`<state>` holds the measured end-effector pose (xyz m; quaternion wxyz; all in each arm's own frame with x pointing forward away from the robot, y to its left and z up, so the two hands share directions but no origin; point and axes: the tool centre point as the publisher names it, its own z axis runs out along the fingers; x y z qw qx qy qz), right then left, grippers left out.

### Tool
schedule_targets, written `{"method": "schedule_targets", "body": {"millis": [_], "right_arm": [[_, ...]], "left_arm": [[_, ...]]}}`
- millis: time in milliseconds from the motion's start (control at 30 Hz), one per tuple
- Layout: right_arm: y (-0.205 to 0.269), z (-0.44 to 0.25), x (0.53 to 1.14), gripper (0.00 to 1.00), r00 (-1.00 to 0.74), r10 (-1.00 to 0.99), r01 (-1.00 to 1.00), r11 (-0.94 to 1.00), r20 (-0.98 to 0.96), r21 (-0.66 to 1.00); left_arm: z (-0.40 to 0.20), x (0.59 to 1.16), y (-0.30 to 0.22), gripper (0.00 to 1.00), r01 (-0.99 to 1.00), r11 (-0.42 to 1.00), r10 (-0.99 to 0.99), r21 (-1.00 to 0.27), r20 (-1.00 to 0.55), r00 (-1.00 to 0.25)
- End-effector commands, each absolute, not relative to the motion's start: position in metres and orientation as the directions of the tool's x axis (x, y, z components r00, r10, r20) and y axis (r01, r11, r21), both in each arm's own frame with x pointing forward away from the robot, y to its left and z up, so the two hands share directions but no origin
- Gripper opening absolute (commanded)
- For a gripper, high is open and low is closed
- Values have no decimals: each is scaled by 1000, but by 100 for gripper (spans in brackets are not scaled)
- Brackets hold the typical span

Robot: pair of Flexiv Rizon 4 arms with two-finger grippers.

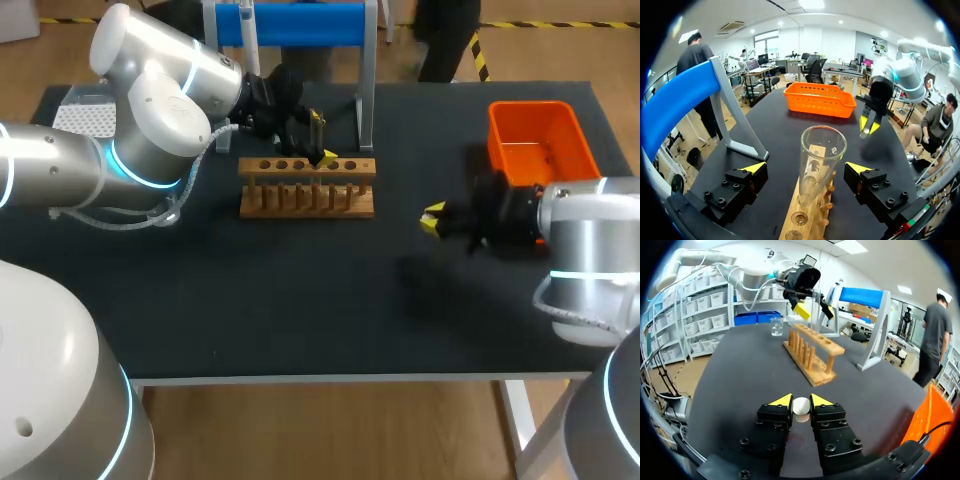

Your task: Invert the test tube, pick up the pipette, mount the tip to pipette, aspirate from beaker and dispense into the tube, eject the tip, return the pipette, and cap with the stopper.

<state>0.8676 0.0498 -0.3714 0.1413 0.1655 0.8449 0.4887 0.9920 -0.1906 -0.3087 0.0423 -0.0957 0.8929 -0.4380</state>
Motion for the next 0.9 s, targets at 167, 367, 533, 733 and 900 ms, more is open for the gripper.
{"method": "schedule_targets", "body": {"millis": [167,367,533,733,900], "right_arm": [[49,-330,879,0,-945,323,111,479,-57,871],[55,-310,887,0,-964,261,88,482,-46,872],[61,-288,899,0,-976,209,45,489,-67,871],[72,-270,914,0,-985,156,11,500,-77,866],[83,-259,923,0,-991,116,-4,505,-73,863]], "left_arm": [[-309,993,-191,100,-135,600,-206,-789,11,-978],[-309,993,-191,100,-135,600,-206,-789,11,-978],[-309,993,-191,100,-135,600,-206,-789,11,-978],[-309,993,-191,100,-135,600,-206,-789,11,-978],[-309,993,-191,100,-135,600,-206,-789,11,-978]]}}
